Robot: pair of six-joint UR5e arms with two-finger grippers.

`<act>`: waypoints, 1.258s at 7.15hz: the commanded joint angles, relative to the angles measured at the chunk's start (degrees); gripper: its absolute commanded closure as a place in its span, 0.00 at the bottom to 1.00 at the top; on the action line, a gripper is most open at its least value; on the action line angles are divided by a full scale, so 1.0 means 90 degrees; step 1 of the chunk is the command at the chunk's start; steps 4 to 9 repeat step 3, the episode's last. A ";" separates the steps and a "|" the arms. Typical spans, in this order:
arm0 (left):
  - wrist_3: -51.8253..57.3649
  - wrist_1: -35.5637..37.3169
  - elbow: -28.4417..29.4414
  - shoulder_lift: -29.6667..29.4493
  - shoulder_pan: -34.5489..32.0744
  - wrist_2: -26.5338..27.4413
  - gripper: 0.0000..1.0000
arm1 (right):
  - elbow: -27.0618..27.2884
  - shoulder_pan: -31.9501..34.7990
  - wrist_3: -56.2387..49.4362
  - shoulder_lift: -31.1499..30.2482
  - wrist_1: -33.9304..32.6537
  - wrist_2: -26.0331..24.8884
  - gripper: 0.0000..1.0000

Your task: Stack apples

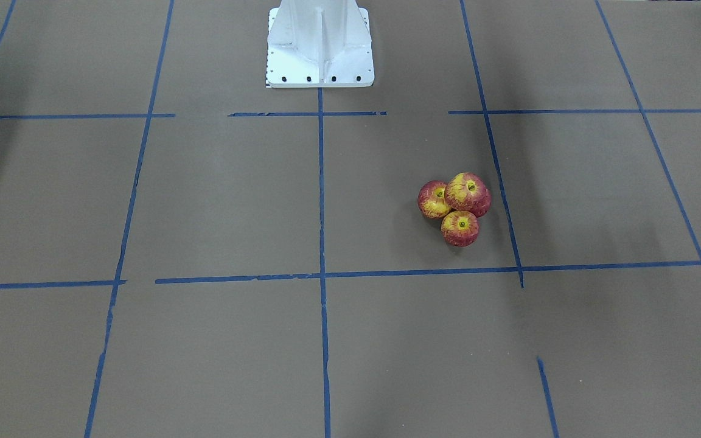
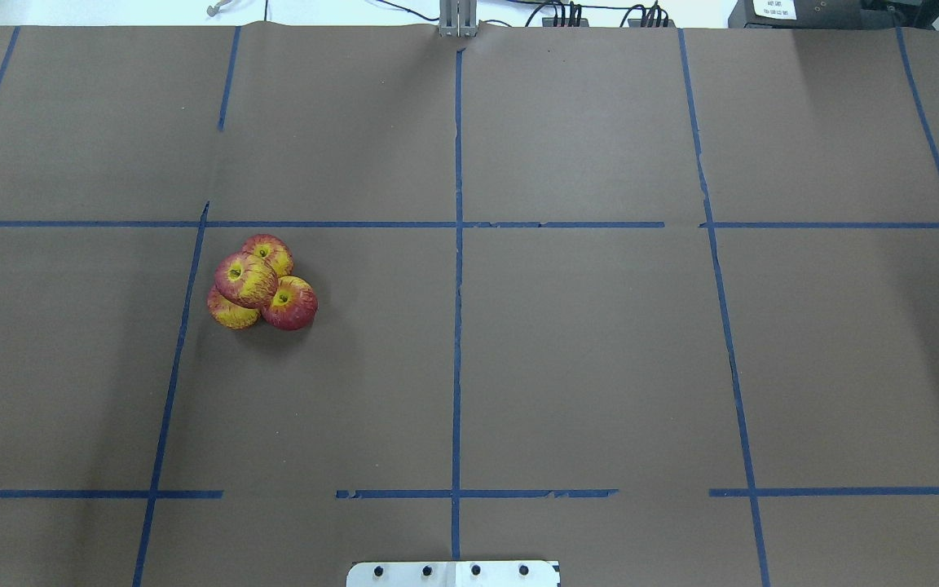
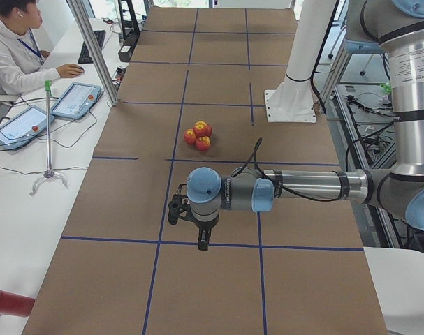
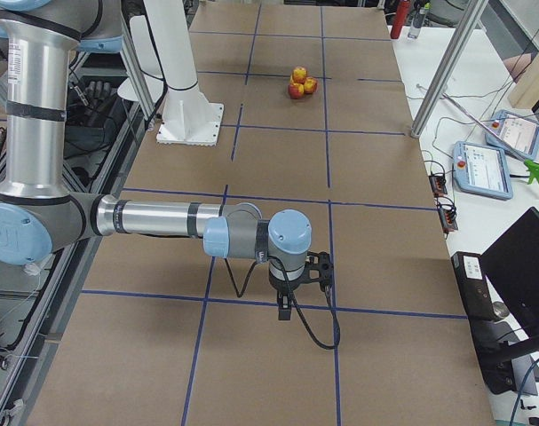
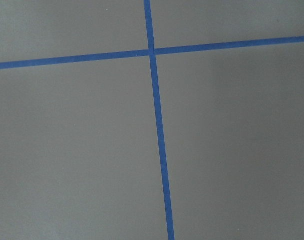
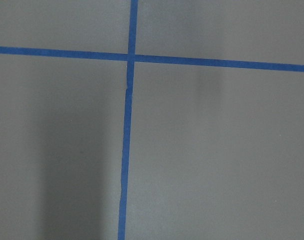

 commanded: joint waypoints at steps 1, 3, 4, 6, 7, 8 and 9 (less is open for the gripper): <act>-0.0002 0.0035 -0.0007 -0.0001 0.0000 -0.0007 0.00 | 0.0000 0.0000 0.0000 0.0000 0.0000 0.0000 0.00; -0.0002 0.0025 0.0032 -0.0031 0.0000 0.0003 0.00 | 0.0000 0.0000 0.0000 0.0000 0.0000 0.0000 0.00; -0.0002 0.0025 0.0032 -0.0031 0.0000 0.0003 0.00 | 0.0000 0.0000 0.0000 0.0000 0.0000 0.0000 0.00; -0.0002 0.0025 0.0032 -0.0031 0.0000 0.0003 0.00 | 0.0000 0.0000 0.0000 0.0000 0.0000 0.0000 0.00; -0.0002 0.0025 0.0032 -0.0031 0.0000 0.0003 0.00 | 0.0000 0.0000 0.0000 0.0000 0.0000 0.0000 0.00; -0.0002 0.0025 0.0032 -0.0031 0.0000 0.0003 0.00 | 0.0000 0.0000 0.0000 0.0000 0.0000 0.0000 0.00; -0.0002 0.0025 0.0032 -0.0031 0.0000 0.0003 0.00 | 0.0000 0.0000 0.0000 0.0000 0.0000 0.0000 0.00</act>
